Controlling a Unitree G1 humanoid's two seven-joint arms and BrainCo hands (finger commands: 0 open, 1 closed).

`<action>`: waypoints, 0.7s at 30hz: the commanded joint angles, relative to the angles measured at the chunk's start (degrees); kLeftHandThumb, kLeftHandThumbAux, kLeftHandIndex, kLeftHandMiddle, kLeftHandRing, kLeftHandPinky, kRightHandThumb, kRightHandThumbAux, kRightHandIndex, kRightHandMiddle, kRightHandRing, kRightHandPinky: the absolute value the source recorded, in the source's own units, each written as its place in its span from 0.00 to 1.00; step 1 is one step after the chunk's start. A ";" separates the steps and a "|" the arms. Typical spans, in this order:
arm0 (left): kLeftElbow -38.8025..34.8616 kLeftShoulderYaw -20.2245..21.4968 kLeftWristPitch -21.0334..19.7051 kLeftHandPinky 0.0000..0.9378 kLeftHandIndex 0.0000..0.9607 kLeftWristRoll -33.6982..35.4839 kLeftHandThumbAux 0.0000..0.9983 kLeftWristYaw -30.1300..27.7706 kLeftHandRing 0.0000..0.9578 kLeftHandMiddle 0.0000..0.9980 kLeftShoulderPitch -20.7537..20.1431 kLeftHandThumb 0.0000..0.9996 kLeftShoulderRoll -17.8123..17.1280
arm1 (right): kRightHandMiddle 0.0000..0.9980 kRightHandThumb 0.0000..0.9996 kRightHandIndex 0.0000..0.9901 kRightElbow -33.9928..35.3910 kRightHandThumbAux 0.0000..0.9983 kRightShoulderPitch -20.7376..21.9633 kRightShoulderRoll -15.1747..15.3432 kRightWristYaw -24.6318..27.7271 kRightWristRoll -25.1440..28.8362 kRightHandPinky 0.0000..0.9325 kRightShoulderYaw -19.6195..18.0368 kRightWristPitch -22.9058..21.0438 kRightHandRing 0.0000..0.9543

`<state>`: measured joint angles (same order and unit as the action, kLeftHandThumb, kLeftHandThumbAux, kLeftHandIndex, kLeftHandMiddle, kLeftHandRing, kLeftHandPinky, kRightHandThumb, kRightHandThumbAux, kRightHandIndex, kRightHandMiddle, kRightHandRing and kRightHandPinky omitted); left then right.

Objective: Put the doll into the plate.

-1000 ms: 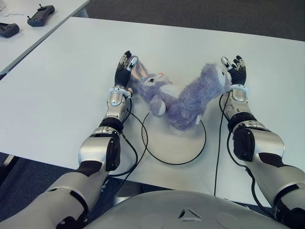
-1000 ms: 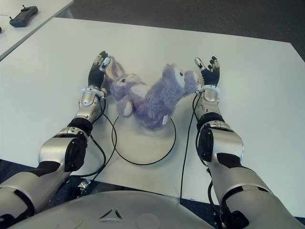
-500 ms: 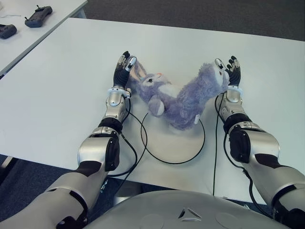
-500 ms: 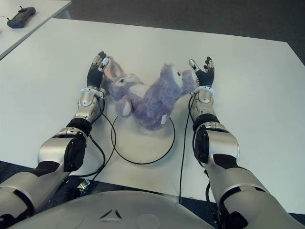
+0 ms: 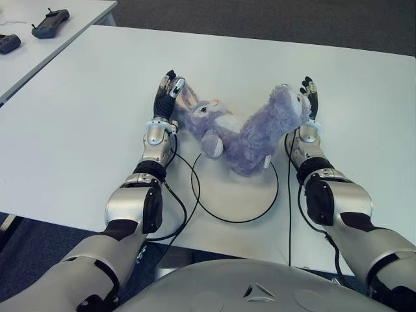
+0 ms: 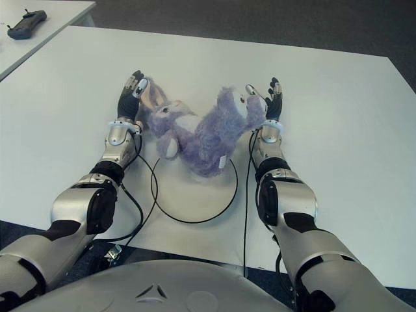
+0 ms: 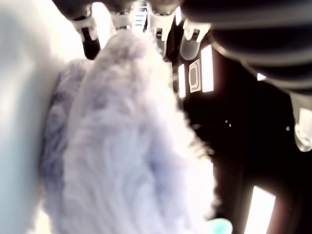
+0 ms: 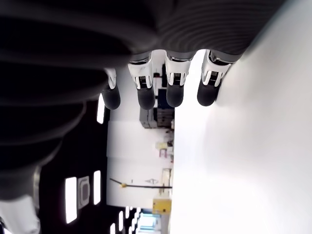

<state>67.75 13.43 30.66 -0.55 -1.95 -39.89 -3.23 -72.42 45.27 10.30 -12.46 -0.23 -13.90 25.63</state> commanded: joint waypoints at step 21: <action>8.87 4.48 -5.96 0.00 0.00 3.53 0.39 -5.67 0.00 0.00 15.02 0.00 3.36 | 0.05 0.00 0.05 -4.24 0.69 -12.40 -9.54 7.30 6.68 0.04 -7.19 1.54 0.03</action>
<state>67.75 15.93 30.00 0.50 -5.11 -39.89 -3.04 -71.15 43.94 5.60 -5.88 4.24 -19.09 29.74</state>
